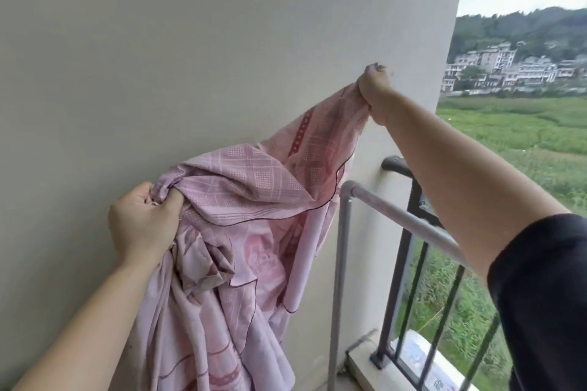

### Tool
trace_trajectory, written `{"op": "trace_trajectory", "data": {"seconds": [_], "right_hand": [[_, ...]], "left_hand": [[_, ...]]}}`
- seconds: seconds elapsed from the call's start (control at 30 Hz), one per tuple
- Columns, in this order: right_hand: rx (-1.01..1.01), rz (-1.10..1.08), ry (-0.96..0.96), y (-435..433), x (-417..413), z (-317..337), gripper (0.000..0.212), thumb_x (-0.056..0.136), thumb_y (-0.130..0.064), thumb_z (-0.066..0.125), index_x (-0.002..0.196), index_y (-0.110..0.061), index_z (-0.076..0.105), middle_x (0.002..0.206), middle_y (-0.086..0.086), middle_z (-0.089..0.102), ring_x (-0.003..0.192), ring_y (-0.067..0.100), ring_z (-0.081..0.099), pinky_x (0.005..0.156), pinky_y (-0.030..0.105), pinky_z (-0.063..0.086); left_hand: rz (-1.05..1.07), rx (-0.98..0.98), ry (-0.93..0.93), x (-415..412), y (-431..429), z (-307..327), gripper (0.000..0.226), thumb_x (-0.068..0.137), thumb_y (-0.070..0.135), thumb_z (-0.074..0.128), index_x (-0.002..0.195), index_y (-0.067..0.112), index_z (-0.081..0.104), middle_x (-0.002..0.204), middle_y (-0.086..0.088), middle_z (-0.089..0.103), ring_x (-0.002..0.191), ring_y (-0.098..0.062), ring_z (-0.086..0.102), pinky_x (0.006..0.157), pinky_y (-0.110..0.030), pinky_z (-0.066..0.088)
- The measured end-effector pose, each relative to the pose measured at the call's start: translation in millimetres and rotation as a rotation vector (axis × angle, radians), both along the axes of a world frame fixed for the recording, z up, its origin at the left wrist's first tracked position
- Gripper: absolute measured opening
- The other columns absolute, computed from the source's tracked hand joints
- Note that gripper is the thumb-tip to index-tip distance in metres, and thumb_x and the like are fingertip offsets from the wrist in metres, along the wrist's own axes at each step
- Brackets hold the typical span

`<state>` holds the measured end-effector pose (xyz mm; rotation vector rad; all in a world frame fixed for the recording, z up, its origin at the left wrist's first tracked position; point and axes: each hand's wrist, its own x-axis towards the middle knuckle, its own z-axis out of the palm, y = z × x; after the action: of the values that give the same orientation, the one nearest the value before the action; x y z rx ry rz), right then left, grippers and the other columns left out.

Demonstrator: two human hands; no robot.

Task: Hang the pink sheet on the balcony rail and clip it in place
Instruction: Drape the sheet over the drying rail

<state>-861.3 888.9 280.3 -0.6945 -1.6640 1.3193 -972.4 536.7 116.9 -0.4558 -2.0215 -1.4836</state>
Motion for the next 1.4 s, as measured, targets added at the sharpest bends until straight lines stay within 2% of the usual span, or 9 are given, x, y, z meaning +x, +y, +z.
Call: {"op": "trace_trajectory", "data": {"seconds": [0.17,0.37,0.53,0.73,0.93,1.0,1.07,1.23,1.4], "right_hand": [[-0.055,-0.230,0.073,81.3,98.7,24.3,0.015,0.093,-0.012,0.037,0.083,-0.017,0.046,0.075,-0.002,0.041,0.071,0.017,0.052,0.050,0.026,0.040],[-0.087,-0.402,0.428,78.5,245.7,53.5,0.034,0.089,-0.003,0.034,0.074,-0.010,0.063,0.067,0.003,0.065,0.062,0.017,0.066,0.062,0.031,0.058],[-0.047,-0.608,0.367,43.0,346.9,59.6,0.019,0.075,-0.012,0.038,0.064,-0.022,0.050,0.055,-0.002,0.049,0.051,0.017,0.052,0.053,0.025,0.043],[0.048,-0.871,-0.371,21.7,455.5,22.7,0.044,0.072,-0.027,0.047,0.102,-0.004,0.071,0.100,0.013,0.071,0.092,0.034,0.069,0.079,0.044,0.057],[-0.255,-0.441,-1.134,-46.3,476.4,-56.6,0.018,0.097,-0.007,0.051,0.092,0.007,0.061,0.074,0.016,0.065,0.053,0.024,0.062,0.041,0.026,0.048],[-0.241,-0.283,-1.407,-61.2,452.5,-68.6,0.026,0.099,-0.017,0.054,0.112,0.006,0.059,0.108,0.015,0.066,0.088,0.027,0.070,0.064,0.033,0.057],[0.144,-0.248,-1.665,-75.4,420.3,-69.2,0.047,0.100,-0.041,0.052,0.128,-0.004,0.057,0.134,0.010,0.058,0.116,0.027,0.059,0.095,0.039,0.051],[0.405,0.195,-1.019,-126.5,328.9,-52.2,0.063,0.094,-0.066,0.041,0.129,-0.017,0.060,0.124,0.002,0.062,0.111,0.020,0.061,0.089,0.036,0.055],[0.684,0.044,-0.969,-107.4,273.7,-59.0,0.034,0.102,-0.033,0.049,0.105,-0.005,0.067,0.095,0.012,0.067,0.084,0.026,0.056,0.060,0.031,0.035]], "left_hand": [[-0.087,-0.013,0.072,18.7,61.1,34.1,0.041,0.073,0.035,0.057,0.057,0.002,0.038,0.051,-0.012,0.032,0.054,-0.026,0.028,0.050,-0.040,0.031],[-0.366,0.137,0.208,76.9,125.7,92.9,0.039,0.073,0.028,0.058,0.056,0.002,0.035,0.052,0.000,0.025,0.053,-0.015,0.022,0.048,-0.032,0.019],[-0.638,0.166,0.294,153.6,159.4,113.1,0.043,0.077,0.026,0.066,0.056,0.001,0.038,0.052,0.001,0.033,0.052,-0.012,0.026,0.047,-0.031,0.022],[-0.827,0.115,0.243,212.7,159.5,81.8,0.041,0.079,0.030,0.069,0.057,0.005,0.044,0.052,0.002,0.041,0.051,-0.010,0.033,0.048,-0.030,0.030],[-0.957,0.055,0.132,226.6,150.3,62.0,0.042,0.074,0.035,0.067,0.063,-0.003,0.053,0.054,-0.003,0.046,0.054,-0.013,0.038,0.048,-0.032,0.034],[-0.971,0.049,0.087,228.1,148.2,57.8,0.040,0.075,0.033,0.069,0.064,-0.002,0.055,0.054,-0.001,0.047,0.053,-0.013,0.039,0.049,-0.028,0.032],[-0.971,0.053,0.042,228.6,146.8,55.1,0.036,0.078,0.027,0.071,0.064,-0.002,0.055,0.052,0.002,0.046,0.051,-0.013,0.038,0.048,-0.027,0.031],[-0.911,0.058,-0.041,223.9,157.8,58.0,0.038,0.078,0.024,0.072,0.066,-0.006,0.052,0.056,0.002,0.042,0.054,-0.011,0.035,0.050,-0.026,0.029],[-1.097,0.063,-0.259,210.9,162.4,69.9,0.034,0.068,0.023,0.084,0.080,-0.004,0.066,0.076,-0.002,0.066,0.067,-0.014,0.058,0.068,-0.029,0.048]]}}
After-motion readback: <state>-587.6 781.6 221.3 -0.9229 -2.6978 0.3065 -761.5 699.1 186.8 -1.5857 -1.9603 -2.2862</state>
